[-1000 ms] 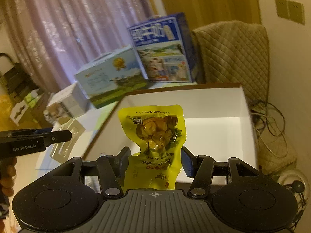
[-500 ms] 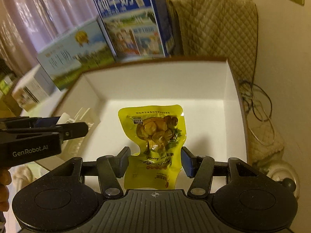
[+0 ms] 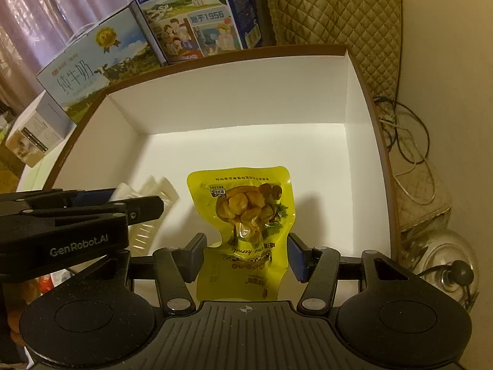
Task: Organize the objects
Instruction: 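Open the left tool to drop the clip while the right tool releases the pouch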
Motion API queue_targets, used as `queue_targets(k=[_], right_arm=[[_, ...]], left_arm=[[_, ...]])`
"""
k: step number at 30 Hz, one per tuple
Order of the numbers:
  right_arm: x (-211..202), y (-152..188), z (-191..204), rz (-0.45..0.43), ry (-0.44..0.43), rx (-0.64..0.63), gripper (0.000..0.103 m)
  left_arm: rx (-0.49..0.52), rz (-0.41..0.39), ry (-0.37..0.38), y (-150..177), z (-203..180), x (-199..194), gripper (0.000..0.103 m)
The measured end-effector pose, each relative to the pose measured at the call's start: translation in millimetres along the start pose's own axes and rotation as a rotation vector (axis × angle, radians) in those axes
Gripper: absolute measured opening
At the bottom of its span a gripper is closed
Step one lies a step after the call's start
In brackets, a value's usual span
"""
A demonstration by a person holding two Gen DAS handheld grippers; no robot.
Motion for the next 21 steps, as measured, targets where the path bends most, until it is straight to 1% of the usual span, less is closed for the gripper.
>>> queue_targets(k=[1,3,5,7,8,9,10,12,16,21], right_arm=[[0,0,0,0.002,-0.001,0.002,0.053],[-1,0,1,0.006,-0.002,0.003,0.054],[-1,-1,1,0.004,-0.002,0.008,0.055],[-2,-2,3,-0.005,-0.023,0.012,0.059],[-2,-3,4,-0.009,-0.022,0.014,0.063],[-3,-3,5,-0.017,-0.018,0.012,0.067],[-5,-4,6,-0.029,-0.014,0.005,0.067],[-10,-6,8,-0.056,-0.007,-0.004,0.068],[-25,-8,6,-0.101,-0.028,0.018,0.068],[-50,-6,11,-0.143,-0.029,-0.024,0.068]], left_arm=[[0.002,-0.003,-0.007,-1,1,0,0.044],[-0.005,-0.01,-0.005,-2,4,-3,0.061],[-0.005,-0.02,-0.009,-5,7,-6,0.065],[-0.004,-0.027,-0.014,-6,11,-12,0.07],[-0.011,-0.029,-0.017,-7,14,-14,0.074],[-0.018,-0.032,-0.014,-8,17,-17,0.075],[-0.023,-0.035,-0.01,-8,20,-21,0.075],[-0.026,-0.038,-0.007,-9,25,-28,0.078],[-0.018,-0.063,-0.007,-4,37,-50,0.081],[-0.028,-0.088,0.002,4,55,-81,0.085]])
Point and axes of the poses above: each gripper's, at about its wrist camera, not at the fingertips, and x roughly the way its jaws point, z to its left, y to its underside, the point moved 8 cm from there along x, roughly the way its jaws point, and after that the axes turned 3 degrees about -x, right-handed, at the moved point
